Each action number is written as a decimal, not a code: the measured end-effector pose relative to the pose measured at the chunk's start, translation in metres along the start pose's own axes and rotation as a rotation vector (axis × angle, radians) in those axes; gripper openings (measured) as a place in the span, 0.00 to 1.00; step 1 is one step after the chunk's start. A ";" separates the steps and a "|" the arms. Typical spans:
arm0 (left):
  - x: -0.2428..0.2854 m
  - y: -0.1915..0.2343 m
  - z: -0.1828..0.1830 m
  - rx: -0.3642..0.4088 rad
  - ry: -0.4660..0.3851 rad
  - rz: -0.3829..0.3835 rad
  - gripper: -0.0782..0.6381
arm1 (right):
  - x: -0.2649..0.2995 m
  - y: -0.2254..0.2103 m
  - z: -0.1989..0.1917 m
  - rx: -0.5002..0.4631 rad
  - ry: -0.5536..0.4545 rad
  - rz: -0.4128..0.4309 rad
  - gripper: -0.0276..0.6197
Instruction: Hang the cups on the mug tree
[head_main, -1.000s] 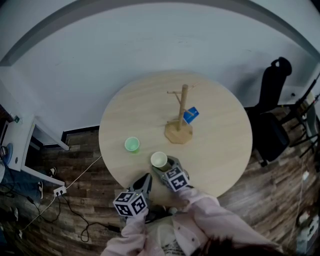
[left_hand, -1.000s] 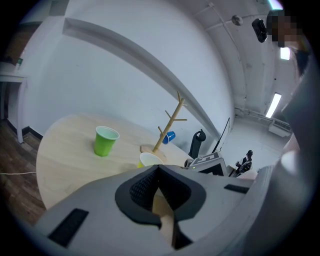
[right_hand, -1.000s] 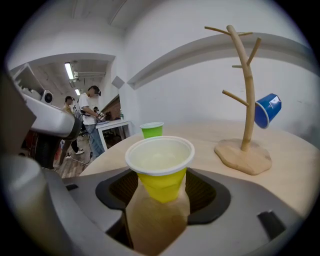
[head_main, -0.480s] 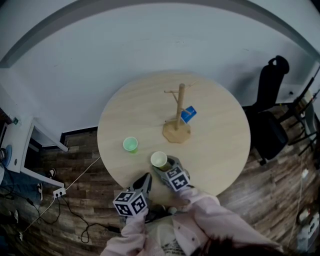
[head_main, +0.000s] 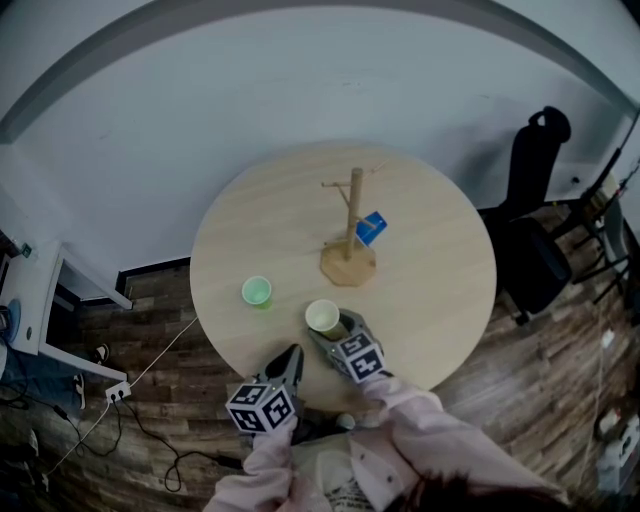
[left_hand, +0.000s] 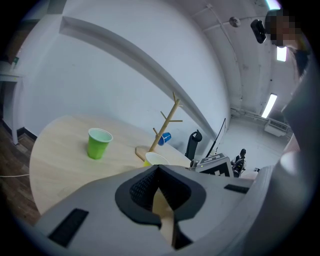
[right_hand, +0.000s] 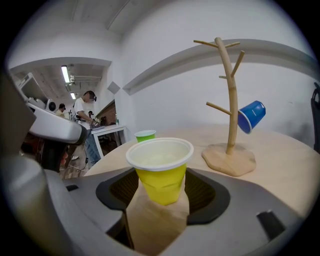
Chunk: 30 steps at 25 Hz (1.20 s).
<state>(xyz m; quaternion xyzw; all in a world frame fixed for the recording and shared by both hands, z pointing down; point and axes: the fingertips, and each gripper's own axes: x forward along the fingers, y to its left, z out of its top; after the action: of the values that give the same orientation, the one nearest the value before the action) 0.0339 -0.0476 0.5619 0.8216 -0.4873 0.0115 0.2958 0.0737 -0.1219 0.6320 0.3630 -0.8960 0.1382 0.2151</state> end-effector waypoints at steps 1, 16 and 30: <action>0.003 0.000 0.002 0.002 0.001 -0.007 0.11 | -0.001 -0.002 0.002 0.004 -0.005 -0.006 0.47; 0.055 0.011 0.041 0.077 0.126 -0.218 0.11 | -0.012 -0.051 0.026 0.098 -0.038 -0.224 0.47; 0.088 0.012 0.060 0.141 0.232 -0.431 0.11 | -0.027 -0.079 0.025 0.189 -0.023 -0.424 0.47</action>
<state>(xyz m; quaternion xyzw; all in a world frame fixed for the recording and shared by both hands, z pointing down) 0.0542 -0.1513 0.5454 0.9183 -0.2614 0.0765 0.2871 0.1406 -0.1709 0.6044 0.5630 -0.7853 0.1692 0.1942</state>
